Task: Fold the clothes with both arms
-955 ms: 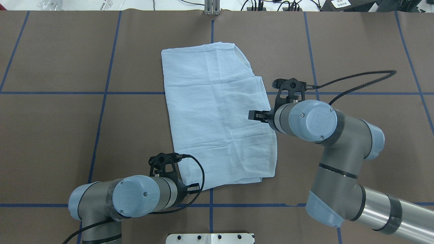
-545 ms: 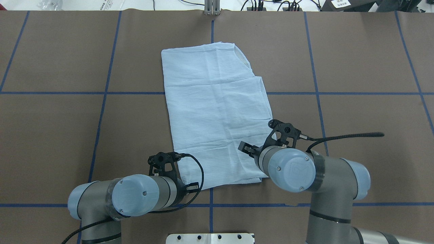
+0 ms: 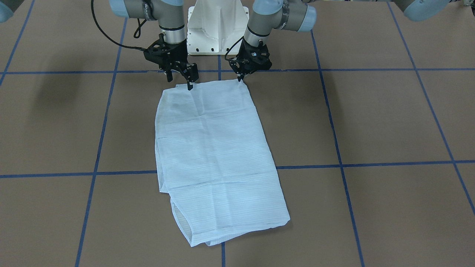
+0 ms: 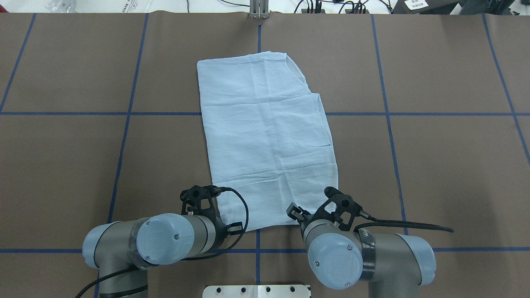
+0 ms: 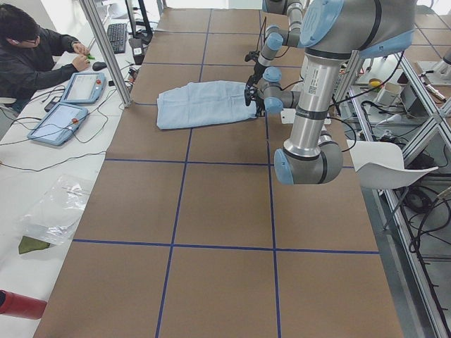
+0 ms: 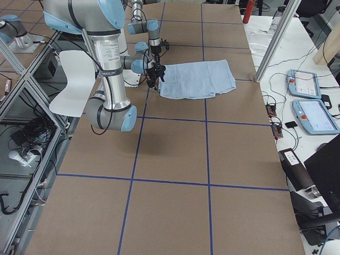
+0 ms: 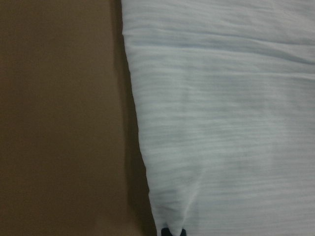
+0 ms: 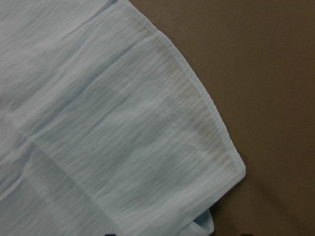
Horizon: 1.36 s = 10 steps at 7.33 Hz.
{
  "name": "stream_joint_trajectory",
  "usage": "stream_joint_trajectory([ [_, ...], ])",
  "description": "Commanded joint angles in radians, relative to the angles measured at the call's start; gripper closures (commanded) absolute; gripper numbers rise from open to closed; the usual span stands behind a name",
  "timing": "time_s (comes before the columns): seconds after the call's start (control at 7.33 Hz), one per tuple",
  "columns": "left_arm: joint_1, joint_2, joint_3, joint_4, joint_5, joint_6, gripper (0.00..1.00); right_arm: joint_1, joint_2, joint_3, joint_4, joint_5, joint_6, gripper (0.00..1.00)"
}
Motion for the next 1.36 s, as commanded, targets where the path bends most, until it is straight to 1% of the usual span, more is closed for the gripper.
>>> stream_joint_trajectory([
  [0.0,0.002,0.000,-0.001,-0.002,0.001,-0.001,1.00,-0.015,0.001,-0.010,-0.002,-0.015,0.028,0.24],
  [0.27,0.002,0.001,-0.001,-0.002,0.001,0.000,1.00,-0.003,0.015,-0.013,-0.002,-0.021,0.033,0.38],
  [0.95,0.003,-0.003,-0.001,-0.002,0.001,0.002,1.00,0.008,0.018,-0.045,-0.002,-0.030,0.033,0.39],
  [1.09,0.002,-0.002,-0.001,-0.002,0.001,0.002,1.00,0.008,0.024,-0.047,-0.002,-0.030,0.054,0.53],
  [1.23,0.003,-0.002,-0.001,-0.002,0.001,0.003,1.00,0.010,0.031,-0.045,-0.002,-0.032,0.080,1.00],
])
